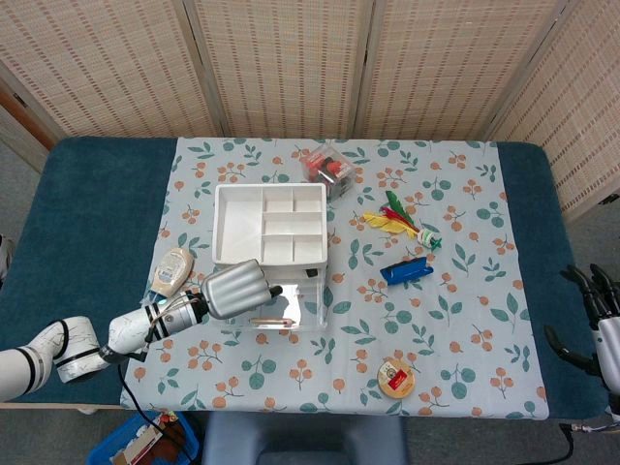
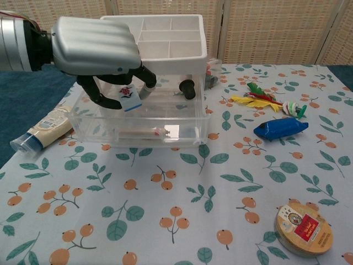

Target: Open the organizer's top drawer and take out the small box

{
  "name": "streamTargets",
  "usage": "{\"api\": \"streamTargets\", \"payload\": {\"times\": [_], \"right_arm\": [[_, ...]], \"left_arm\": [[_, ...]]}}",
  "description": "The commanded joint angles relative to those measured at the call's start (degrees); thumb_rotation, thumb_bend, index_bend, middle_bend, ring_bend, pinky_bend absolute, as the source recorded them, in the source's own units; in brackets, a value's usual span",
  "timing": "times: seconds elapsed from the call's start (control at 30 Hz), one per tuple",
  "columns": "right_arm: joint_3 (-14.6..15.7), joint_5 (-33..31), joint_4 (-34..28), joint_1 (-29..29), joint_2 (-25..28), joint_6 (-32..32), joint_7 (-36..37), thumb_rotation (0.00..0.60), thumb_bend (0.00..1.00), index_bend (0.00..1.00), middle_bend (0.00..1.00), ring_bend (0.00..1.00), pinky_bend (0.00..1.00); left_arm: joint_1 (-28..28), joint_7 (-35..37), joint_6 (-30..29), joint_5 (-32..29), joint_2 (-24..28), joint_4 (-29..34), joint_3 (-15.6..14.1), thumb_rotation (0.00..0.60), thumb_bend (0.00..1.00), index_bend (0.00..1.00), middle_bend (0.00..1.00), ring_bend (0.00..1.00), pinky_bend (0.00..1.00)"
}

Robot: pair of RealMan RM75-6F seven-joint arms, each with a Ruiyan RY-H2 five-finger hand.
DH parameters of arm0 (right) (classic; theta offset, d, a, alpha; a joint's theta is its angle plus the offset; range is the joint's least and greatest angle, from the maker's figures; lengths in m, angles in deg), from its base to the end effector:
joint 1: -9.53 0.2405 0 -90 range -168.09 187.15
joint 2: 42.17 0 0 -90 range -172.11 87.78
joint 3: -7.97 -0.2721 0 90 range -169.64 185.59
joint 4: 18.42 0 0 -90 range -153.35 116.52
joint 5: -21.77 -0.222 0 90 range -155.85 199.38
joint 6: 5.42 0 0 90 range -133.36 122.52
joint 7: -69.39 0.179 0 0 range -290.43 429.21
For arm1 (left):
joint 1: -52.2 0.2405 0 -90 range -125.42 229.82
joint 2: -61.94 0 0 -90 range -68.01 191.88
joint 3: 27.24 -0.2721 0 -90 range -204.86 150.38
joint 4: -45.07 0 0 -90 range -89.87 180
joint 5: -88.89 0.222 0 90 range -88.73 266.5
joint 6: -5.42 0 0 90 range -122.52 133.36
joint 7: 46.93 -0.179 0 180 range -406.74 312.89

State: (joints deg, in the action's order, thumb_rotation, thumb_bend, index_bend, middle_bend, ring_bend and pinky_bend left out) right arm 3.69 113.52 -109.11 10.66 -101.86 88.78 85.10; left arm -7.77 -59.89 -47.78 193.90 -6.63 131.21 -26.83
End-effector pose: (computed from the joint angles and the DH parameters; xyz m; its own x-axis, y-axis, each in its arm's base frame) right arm -0.3225 -0.1999 0.2055 0.2310 0.1380 0.9631 -0.9656 -0.0892 0.2444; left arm -0.0583 0.3821 0.0273 0.7671 -0.3273 0.5518 0.0419 -0.8327 -0.5522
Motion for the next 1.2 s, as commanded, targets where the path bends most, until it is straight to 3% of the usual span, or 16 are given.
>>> {"api": "streamTargets", "payload": {"times": [0.03,0.43,0.7,0.9,1.2], "right_arm": [[0.03,0.15,0.12,0.04,-0.05,0.03,0.2,0.6,0.35,0.01,0.17,0.03,0.13],[0.11,1.03,0.35,0.37,-0.17,0.21,0.77,0.6,0.35,0.01,0.17,0.03,0.13],[0.08,1.58,0.2,0.9,-0.31,-0.03,0.77,0.6,0.35,0.01,0.17,0.03,0.13],[0.16,1.97,-0.04,1.09,-0.32,0.01,0.64,0.6,0.35,0.01,0.17,0.03,0.13],[0.27,1.8,-0.03,0.86,-0.25,0.38,0.9,0.6,0.35,0.01,0.17,0.03,0.13]], "left_arm": [[1.81,-0.75,-2.37,-0.17,2.01,1.87,-0.14,0.6,0.28,0.56,0.94,0.97,1.0],[11.29,-3.63,-12.19,-0.35,9.54,8.68,-2.41,0.6,0.28,0.56,0.94,0.97,1.0],[19.6,-6.29,-18.27,2.37,12.45,11.56,-6.71,0.6,0.28,0.56,0.94,0.97,1.0],[23.58,-9.05,-19.82,6.8,9.89,11.42,-9.4,0.6,0.28,0.56,0.94,0.97,1.0],[26.93,-11.12,-18.09,7.24,4.41,7.8,-10.29,0.6,0.28,0.55,0.94,0.97,1.0]]}}
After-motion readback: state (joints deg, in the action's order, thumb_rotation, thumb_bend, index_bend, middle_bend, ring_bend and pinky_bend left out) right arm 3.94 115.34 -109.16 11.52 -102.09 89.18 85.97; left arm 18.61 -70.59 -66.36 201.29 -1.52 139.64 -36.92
